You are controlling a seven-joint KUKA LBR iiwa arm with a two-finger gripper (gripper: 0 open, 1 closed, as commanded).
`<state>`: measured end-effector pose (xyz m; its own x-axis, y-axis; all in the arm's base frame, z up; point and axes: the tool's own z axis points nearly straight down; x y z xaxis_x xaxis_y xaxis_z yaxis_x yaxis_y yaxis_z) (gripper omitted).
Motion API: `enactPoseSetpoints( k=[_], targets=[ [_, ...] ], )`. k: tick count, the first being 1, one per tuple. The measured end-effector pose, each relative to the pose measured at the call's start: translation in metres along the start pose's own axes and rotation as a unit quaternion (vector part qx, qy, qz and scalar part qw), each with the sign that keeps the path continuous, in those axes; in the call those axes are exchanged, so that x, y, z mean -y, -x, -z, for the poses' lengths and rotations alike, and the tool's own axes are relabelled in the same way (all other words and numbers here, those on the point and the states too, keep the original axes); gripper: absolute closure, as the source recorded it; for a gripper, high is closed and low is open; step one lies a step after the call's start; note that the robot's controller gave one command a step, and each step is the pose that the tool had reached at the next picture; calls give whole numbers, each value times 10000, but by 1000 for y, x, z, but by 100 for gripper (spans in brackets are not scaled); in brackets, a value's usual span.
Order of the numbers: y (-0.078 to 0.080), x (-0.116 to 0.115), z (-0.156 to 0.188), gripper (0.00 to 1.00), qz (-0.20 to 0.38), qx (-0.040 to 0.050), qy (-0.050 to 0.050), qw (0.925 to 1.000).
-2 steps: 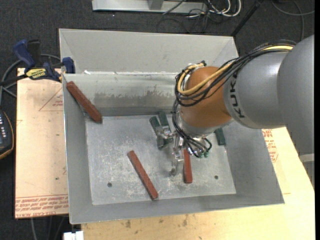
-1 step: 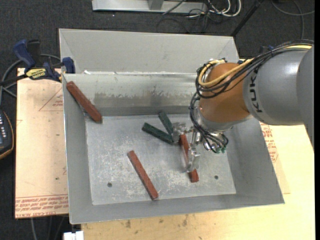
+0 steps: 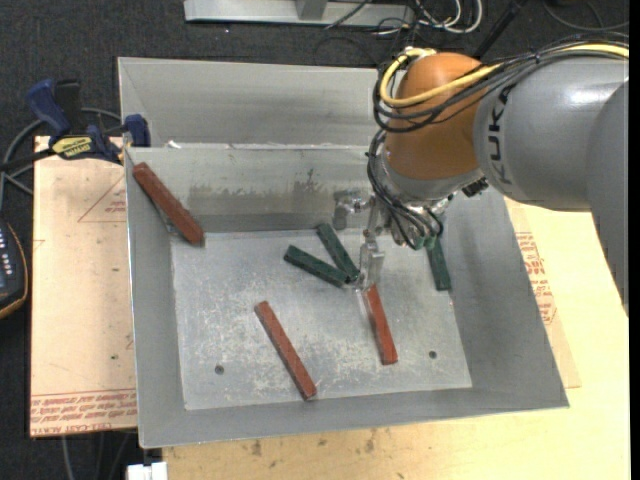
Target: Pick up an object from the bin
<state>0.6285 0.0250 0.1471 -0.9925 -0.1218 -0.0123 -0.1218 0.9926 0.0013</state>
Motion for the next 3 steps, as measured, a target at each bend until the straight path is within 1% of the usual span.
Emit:
enactPoseSetpoints(
  k=[1,2,3],
  targets=[
    [6,9,-76,0,-231,-32,2,9997],
    [-13,-20,-75,0,-10,-39,2,10000],
    [-13,-19,-76,100,-23,-48,0,10000]
  ],
)
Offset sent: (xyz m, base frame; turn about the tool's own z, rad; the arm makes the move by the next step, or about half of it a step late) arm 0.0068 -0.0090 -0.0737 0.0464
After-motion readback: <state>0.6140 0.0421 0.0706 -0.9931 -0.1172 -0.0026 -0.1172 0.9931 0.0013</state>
